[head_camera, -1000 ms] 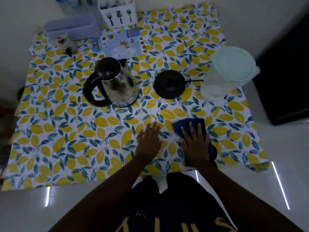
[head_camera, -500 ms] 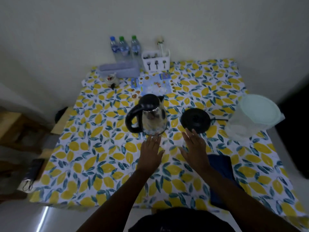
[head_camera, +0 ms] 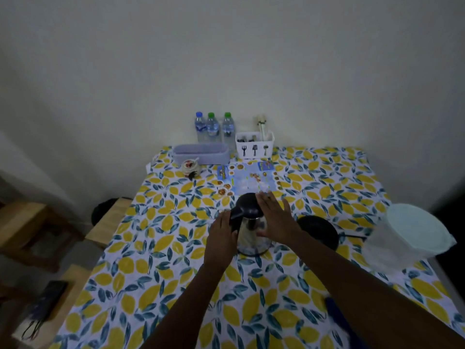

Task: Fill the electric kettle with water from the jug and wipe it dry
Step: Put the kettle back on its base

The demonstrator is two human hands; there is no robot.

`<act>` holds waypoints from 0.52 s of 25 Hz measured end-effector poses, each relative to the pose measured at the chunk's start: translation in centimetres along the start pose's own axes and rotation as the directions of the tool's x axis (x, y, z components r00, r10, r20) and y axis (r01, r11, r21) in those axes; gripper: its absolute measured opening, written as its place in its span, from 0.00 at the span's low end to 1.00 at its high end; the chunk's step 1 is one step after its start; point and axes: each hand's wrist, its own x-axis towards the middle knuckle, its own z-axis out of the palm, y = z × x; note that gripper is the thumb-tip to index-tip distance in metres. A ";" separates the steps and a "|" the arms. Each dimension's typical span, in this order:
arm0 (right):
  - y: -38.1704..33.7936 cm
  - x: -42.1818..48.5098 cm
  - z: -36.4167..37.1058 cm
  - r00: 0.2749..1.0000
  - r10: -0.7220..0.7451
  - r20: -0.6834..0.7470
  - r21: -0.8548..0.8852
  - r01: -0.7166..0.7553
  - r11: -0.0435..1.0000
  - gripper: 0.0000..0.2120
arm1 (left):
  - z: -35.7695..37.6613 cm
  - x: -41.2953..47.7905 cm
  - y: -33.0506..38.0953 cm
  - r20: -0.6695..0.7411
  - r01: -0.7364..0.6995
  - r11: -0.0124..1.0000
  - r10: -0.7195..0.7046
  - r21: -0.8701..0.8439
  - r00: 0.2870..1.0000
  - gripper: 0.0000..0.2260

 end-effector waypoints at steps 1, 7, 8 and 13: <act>0.0 0.2 0.2 1.000 0.000 0.014 0.006 0.000 1.000 0.52 | 0.0 0.2 -0.1 -0.003 0.006 0.999 -0.006 -0.049 1.000 0.25; -0.1 0.2 1.3 0.996 -0.022 -0.089 0.123 0.033 0.992 0.53 | -0.1 1.6 -1.3 0.002 0.178 0.969 -0.180 -0.170 0.984 0.11; -0.1 0.4 1.4 0.997 -0.015 -0.080 0.159 0.028 0.987 0.53 | -0.1 1.6 -1.1 -0.011 0.173 0.969 -0.178 -0.178 0.984 0.08; 0.5 -1.8 1.0 0.985 0.099 -0.140 0.416 -0.032 0.909 0.51 | -0.4 2.1 0.8 -0.018 0.067 0.985 -0.071 -0.161 0.997 0.06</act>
